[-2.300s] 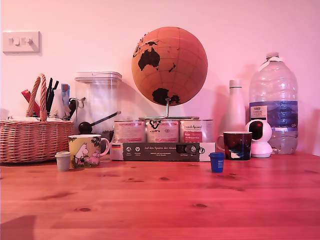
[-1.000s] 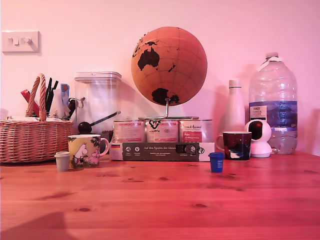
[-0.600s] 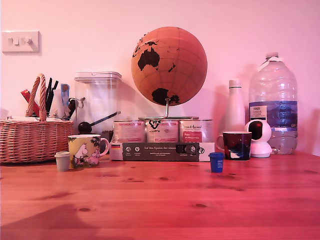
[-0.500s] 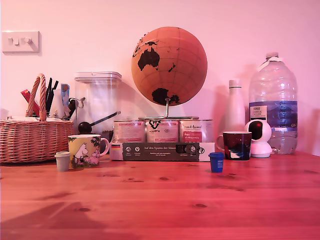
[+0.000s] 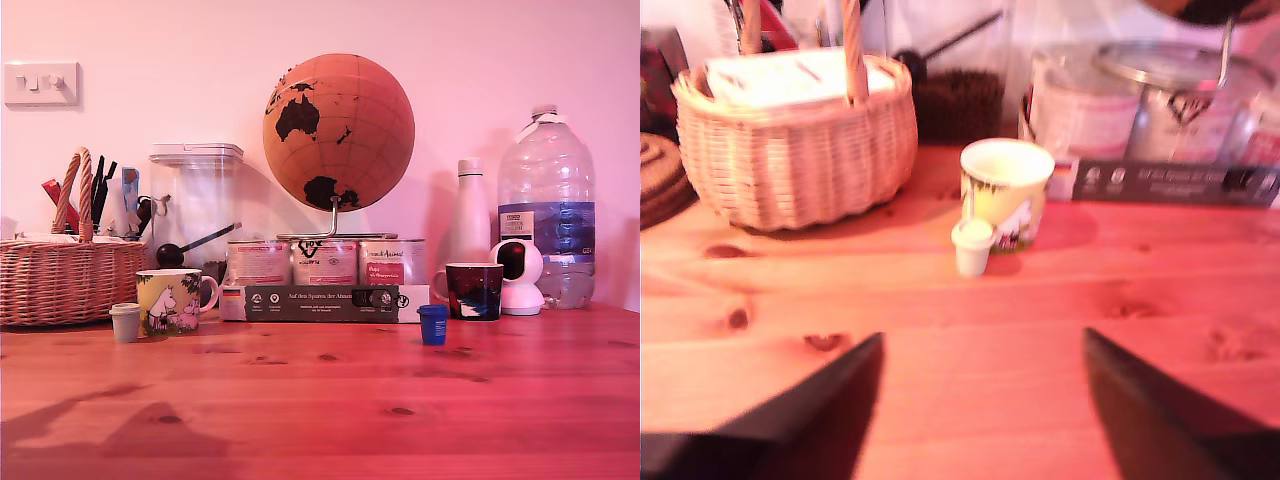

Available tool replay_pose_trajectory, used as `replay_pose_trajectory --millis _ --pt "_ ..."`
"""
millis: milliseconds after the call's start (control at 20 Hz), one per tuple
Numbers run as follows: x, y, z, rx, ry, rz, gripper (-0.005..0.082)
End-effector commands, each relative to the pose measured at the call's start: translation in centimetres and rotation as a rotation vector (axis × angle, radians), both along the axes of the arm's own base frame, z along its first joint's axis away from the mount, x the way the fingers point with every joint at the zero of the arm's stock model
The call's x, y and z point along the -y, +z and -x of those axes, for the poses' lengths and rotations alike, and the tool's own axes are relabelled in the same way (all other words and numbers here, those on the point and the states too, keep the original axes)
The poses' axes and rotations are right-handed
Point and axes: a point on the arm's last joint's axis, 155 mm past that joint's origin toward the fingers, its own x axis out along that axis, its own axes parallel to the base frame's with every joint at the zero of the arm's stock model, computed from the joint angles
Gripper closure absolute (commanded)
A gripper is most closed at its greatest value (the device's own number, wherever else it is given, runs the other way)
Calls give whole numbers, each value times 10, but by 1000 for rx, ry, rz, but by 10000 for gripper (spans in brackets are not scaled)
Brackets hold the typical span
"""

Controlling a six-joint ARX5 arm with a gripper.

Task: Pick up the coffee capsules on the table and drop them inside the coffee cup

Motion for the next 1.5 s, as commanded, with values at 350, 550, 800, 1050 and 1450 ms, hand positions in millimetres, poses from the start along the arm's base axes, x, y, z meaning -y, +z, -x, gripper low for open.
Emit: replay_pose_trajectory --millis 350,550,800,1050,1450 --pt "2 -2 -20 39 -9 -25 10" --pt "4 -10 -31 45 -23 -34 10" --pt "6 -27 -44 37 -30 -34 10" --pt "12 -38 -54 56 -55 -27 10" --pt "13 -69 -66 21 -59 -24 10"
